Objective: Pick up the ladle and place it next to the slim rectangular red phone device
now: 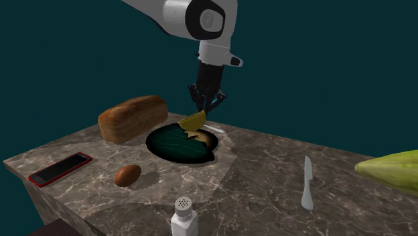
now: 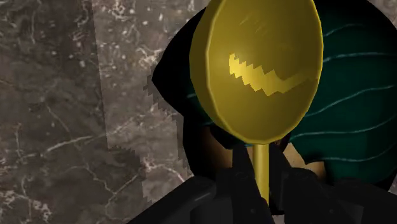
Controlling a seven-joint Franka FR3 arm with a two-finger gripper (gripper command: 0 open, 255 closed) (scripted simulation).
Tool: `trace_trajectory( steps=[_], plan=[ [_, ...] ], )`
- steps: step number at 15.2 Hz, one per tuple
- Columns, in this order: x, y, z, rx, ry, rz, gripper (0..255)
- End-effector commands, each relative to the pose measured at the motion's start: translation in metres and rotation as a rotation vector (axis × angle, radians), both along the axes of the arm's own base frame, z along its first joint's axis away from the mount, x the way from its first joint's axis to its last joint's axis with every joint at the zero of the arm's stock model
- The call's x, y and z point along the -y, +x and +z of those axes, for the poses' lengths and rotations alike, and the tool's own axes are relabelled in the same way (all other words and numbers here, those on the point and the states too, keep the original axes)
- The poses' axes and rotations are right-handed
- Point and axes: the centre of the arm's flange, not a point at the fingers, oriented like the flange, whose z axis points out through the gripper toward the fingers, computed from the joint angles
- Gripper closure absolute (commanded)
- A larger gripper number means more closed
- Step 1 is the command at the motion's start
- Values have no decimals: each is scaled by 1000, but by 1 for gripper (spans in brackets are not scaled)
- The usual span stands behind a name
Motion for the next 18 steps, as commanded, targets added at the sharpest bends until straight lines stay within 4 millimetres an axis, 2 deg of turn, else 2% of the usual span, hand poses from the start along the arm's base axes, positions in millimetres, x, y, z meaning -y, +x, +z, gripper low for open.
trace_trajectory(
  steps=[1,18],
  plan=[
    [-19,-19,-2,0,-1,-1,255],
    [-185,-171,-2,0,-1,-1,255]
  ],
)
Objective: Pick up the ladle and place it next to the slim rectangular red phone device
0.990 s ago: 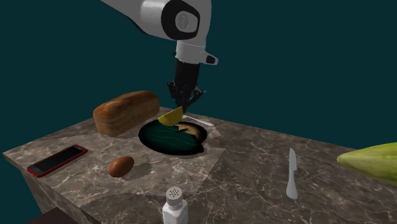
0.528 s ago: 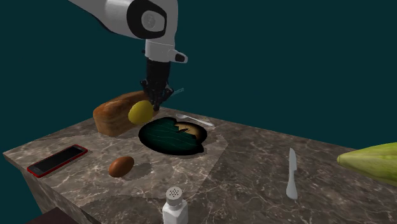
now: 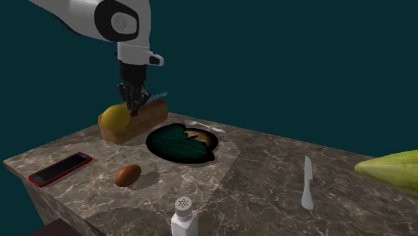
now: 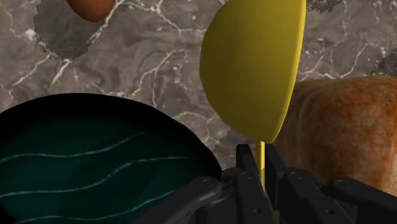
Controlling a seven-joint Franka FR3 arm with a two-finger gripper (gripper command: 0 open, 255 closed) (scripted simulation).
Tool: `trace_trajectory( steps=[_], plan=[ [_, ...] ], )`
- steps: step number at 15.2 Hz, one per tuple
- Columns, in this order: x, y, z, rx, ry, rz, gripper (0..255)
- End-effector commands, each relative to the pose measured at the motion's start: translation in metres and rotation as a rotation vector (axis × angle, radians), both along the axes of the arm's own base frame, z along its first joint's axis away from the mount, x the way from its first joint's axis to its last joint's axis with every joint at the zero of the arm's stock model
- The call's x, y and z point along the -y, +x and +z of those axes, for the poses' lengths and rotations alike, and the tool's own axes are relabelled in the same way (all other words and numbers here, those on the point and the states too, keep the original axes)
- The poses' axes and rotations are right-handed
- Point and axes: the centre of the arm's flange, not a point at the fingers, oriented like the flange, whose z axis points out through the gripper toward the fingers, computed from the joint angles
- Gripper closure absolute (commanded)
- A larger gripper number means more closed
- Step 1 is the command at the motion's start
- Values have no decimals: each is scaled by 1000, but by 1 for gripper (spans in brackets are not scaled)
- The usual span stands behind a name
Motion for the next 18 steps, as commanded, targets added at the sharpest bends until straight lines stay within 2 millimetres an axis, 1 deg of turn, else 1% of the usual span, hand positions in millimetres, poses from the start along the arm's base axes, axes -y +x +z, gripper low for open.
trace_trajectory(
  steps=[1,18],
  plan=[
    [-18,-20,-3,0,0,-2,255],
    [-183,-172,-2,0,0,-2,255]
  ],
)
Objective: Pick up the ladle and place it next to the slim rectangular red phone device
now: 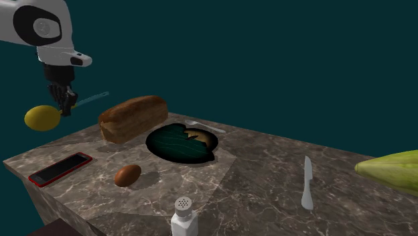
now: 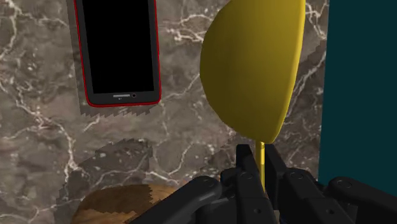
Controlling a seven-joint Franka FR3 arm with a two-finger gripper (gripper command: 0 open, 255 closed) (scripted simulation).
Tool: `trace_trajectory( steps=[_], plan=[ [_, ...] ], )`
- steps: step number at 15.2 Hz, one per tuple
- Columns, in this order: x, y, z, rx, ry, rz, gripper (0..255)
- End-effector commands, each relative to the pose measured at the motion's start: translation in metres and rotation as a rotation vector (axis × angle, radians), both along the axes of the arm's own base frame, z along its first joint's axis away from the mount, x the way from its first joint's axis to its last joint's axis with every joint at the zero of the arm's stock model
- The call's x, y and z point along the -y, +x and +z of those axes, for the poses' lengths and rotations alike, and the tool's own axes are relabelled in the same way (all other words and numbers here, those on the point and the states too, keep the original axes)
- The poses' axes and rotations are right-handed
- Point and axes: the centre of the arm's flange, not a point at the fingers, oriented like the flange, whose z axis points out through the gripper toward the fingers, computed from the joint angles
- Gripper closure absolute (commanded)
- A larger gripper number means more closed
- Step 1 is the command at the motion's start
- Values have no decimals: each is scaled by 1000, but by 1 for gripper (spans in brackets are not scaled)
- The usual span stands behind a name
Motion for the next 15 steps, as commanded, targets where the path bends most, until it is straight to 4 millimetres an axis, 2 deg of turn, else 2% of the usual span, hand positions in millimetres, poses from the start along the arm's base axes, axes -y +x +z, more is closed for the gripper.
trace_trajectory(
  steps=[1,2,15],
  plan=[
    [-22,-19,1,0,0,-2,255],
    [-29,-25,1,0,0,-2,255],
    [-29,-25,-67,0,0,-2,255]
  ],
)
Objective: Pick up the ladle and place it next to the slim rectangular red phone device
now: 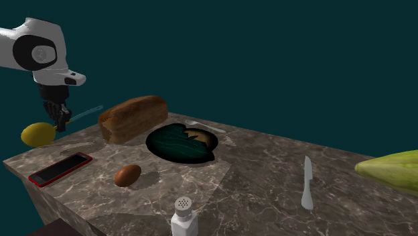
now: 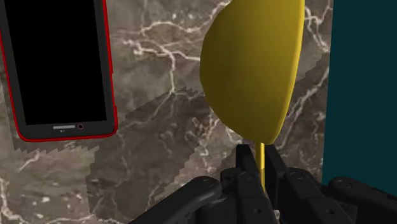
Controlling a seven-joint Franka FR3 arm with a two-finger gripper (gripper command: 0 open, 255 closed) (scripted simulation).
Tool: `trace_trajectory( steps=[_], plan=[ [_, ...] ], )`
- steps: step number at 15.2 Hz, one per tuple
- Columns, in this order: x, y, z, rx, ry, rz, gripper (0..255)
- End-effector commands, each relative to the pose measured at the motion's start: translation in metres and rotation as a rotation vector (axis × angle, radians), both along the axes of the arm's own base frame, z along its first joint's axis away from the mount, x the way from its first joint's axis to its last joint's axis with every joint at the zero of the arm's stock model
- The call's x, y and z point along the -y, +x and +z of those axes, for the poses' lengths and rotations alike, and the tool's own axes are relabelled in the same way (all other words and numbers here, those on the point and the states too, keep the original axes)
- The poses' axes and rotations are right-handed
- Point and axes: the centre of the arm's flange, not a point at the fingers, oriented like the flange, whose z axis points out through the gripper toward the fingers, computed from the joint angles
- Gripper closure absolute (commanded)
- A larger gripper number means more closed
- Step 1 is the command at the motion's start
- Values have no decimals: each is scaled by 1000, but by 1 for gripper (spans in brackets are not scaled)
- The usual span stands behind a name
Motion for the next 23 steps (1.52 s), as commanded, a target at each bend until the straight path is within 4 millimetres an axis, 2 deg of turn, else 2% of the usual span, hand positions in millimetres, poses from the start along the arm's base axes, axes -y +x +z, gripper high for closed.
trace_trajectory(
  steps=[1,9,16,17,22,23],
  plan=[
    [0,0,-12,0,0,0,255],
    [0,0,-53,0,0,0,255],
    [0,0,-53,0,0,0,255],
    [0,0,-53,1,0,0,0],
    [0,0,-53,0,0,0,0],
    [2,1,-40,0,0,0,0]
  ],
)
